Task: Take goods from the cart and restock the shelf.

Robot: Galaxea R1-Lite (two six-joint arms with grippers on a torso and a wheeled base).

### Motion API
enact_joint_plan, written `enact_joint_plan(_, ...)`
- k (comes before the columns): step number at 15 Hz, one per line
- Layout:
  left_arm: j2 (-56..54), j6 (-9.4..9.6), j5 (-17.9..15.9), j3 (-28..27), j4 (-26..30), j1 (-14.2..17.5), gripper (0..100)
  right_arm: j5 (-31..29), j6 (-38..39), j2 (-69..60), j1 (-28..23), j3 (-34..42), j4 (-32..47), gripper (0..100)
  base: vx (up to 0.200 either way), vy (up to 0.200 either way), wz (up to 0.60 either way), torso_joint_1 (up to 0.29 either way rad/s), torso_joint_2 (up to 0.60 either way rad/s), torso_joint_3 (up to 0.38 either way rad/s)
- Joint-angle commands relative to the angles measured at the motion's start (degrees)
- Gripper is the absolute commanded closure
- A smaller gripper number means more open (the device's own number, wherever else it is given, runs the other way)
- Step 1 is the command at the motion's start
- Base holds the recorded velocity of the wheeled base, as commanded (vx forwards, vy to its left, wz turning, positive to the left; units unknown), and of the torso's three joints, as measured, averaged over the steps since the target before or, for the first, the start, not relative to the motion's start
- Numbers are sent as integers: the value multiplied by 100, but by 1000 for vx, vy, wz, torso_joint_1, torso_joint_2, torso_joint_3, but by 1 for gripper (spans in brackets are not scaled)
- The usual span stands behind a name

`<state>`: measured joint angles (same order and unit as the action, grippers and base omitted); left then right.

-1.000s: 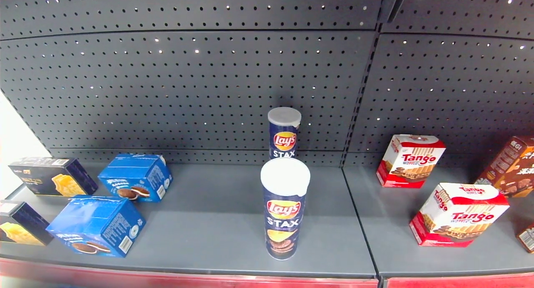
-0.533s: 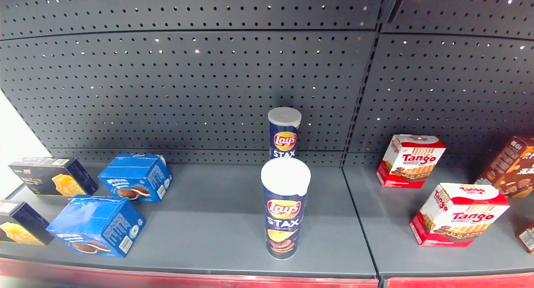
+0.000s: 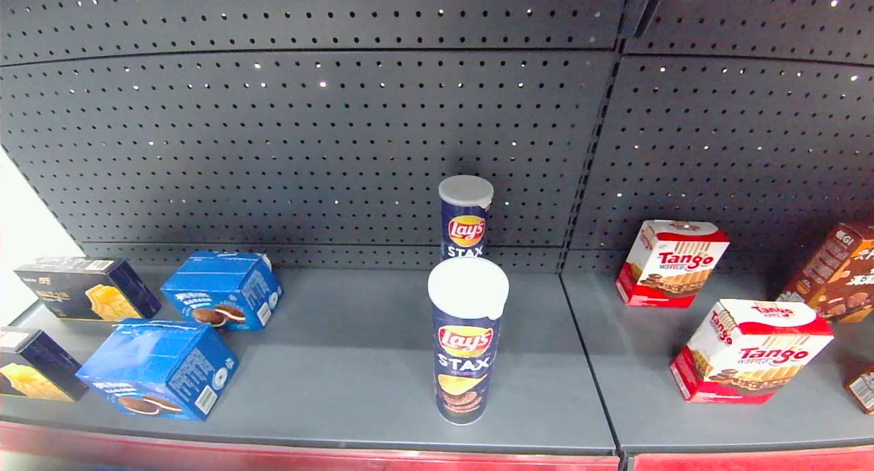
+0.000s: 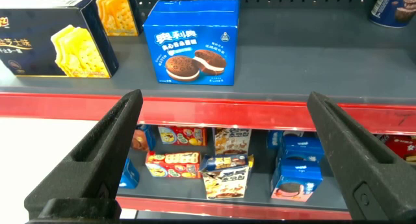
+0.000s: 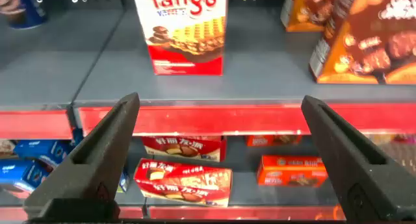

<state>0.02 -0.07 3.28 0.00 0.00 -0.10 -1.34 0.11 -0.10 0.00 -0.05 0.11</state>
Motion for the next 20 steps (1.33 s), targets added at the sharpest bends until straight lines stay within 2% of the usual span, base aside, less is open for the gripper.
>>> enact_joint_plan(1, -2, -1, 6, 0, 0, 1, 0, 2, -2, 10, 0, 5, -2, 0, 0, 0, 0, 0, 0, 0)
enact_joint_plan(7, -2, -1, -3, 0, 0, 1, 0, 2, -20, 10, 0, 5, -2, 0, 0, 0, 0, 0, 0, 0)
enact_joint_plan(9, -2, 157, -12, 0, 0, 1, 0, 2, -20, 10, 0, 5, 7, 0, 0, 0, 0, 0, 0, 0)
enact_joint_plan(12, -2, -10, -117, 0, 0, -8, 0, 29, -29, 10, 0, 5, 7, 0, 0, 67, 0, 1, 1, 2)
enact_joint_plan(13, -2, -1, -205, 0, 0, -8, 0, 46, -29, 10, 0, 5, 7, 0, 0, 0, 0, 0, 0, 0)
enact_joint_plan(18, -2, -1, -205, 0, 0, -8, 0, 46, -29, 10, 0, 5, 7, 0, 0, 0, 0, 0, 0, 0)
enact_joint_plan(20, -2, -19, -205, 0, 0, 1, 0, 55, -29, 10, 0, 5, 7, 0, 0, 200, 0, 0, 5, 7)
